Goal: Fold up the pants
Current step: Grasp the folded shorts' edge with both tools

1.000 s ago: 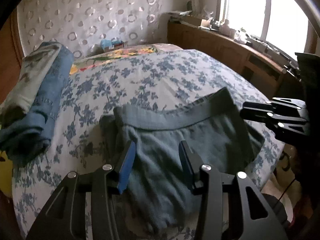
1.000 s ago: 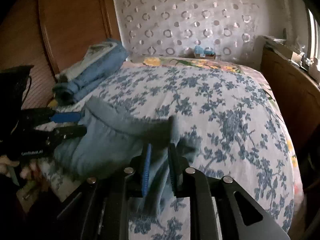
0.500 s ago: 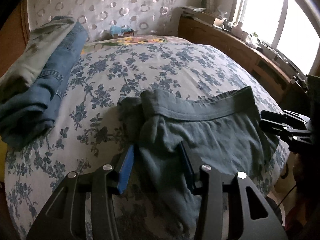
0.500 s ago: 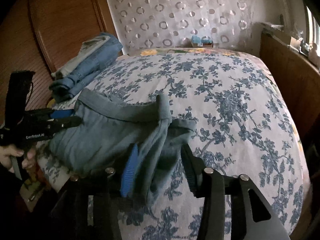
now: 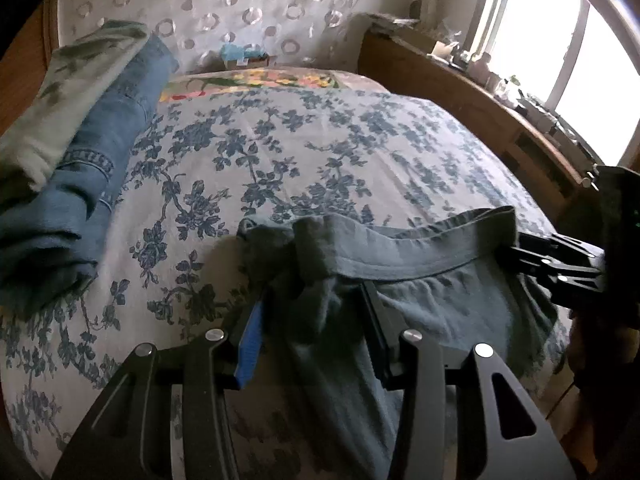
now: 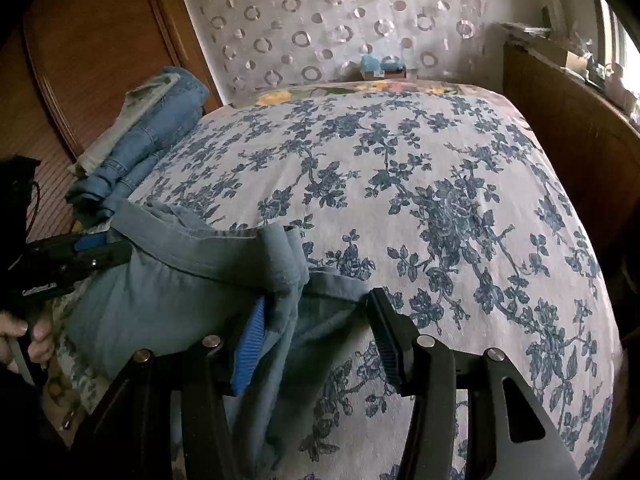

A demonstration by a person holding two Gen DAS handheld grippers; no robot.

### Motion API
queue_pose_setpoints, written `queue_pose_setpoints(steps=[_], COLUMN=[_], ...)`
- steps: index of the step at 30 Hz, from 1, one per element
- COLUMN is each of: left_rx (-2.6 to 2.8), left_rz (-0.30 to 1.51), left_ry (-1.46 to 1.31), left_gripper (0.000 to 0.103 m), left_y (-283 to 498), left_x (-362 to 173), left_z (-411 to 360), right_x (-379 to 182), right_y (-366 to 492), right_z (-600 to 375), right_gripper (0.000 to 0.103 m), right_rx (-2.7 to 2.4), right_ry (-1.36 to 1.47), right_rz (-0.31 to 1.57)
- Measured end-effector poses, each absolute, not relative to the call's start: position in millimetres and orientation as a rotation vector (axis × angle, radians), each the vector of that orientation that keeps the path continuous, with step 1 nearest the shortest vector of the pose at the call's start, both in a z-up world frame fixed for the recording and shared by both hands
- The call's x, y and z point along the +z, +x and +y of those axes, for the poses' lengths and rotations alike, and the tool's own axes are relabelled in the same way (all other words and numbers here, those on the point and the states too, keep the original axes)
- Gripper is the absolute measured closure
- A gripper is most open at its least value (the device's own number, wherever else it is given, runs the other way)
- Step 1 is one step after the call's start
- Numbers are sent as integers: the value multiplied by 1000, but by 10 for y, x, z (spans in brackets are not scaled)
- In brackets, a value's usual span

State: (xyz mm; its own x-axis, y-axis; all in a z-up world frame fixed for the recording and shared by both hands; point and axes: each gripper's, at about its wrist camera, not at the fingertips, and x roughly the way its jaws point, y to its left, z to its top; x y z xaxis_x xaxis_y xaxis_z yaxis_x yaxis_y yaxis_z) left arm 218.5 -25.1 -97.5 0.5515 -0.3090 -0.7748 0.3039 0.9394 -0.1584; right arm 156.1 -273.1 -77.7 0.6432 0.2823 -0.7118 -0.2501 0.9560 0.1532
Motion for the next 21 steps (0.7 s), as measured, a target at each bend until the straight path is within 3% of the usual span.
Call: queue_pose_setpoints(steps=[7, 10, 13, 16, 19, 21], left_rx=[-360, -359, -359, -386, -384, -400], left_rz=[918, 914, 912, 909, 890, 879], left_ry=[-15, -14, -14, -28, -28, -56], left_gripper=[57, 57, 58, 74, 91, 93], left_y=[2255, 2246, 2247, 2237, 2218, 2199], left_x=[-1042, -1041, -1034, -1032, -985, -930], left_z=[-271, -271, -274, -279, -270, -234], right_x=[-785, -801, -823, -844, -818, -758], right_y=[1630, 1647, 1678, 1692, 1672, 1644], right_z=[-2674, -2619, -2599, -2613, -2632, -2652], right_gripper=[52, 68, 77, 88, 91, 92], right_rx=[340, 367, 377, 407, 429, 442], right_ry=[37, 28, 27, 55, 60, 71], right_rz=[832, 832, 831, 833, 809, 776])
